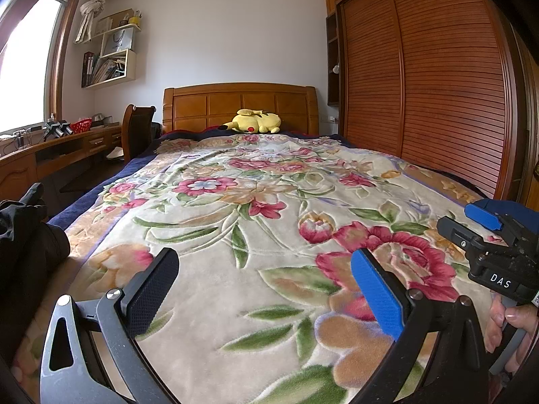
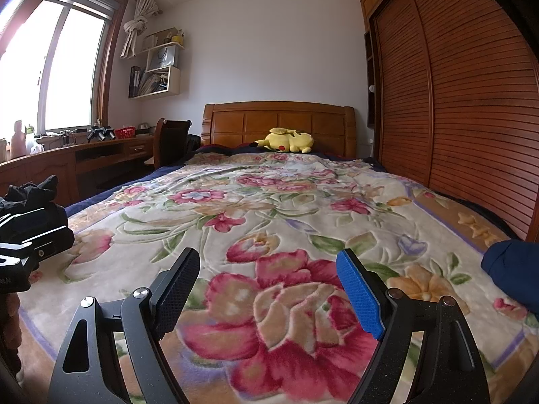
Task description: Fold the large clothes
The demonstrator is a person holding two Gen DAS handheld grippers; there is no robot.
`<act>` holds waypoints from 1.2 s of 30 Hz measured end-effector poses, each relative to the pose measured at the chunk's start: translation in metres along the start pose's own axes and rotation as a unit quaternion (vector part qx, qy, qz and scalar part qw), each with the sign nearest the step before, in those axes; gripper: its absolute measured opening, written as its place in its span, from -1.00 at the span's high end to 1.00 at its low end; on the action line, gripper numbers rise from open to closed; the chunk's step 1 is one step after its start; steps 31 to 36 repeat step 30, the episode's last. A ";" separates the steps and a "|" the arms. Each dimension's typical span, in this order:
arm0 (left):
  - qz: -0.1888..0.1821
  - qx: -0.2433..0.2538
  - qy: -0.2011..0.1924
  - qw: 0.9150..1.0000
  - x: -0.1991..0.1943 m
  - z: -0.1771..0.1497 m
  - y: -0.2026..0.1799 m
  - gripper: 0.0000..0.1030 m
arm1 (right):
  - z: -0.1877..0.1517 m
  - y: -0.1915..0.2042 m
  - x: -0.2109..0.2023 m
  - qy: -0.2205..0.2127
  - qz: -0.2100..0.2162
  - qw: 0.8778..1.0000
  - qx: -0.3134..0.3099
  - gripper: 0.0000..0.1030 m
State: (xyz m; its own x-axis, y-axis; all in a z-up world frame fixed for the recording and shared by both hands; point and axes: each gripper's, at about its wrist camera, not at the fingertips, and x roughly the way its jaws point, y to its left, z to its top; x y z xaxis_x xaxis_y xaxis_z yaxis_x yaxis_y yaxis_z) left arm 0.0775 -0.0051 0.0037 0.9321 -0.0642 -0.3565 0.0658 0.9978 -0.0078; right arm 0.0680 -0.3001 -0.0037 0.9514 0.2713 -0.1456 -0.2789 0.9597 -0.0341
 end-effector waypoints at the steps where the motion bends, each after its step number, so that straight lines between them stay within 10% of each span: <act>1: 0.000 0.000 0.000 1.000 0.000 0.000 0.000 -0.99 | 0.000 0.000 0.000 0.000 0.000 1.000 0.000 -0.64; 36: 0.000 -0.001 -0.001 1.000 0.000 -0.001 0.000 -0.99 | -0.001 -0.003 0.004 -0.002 -0.002 1.000 -0.002 -0.64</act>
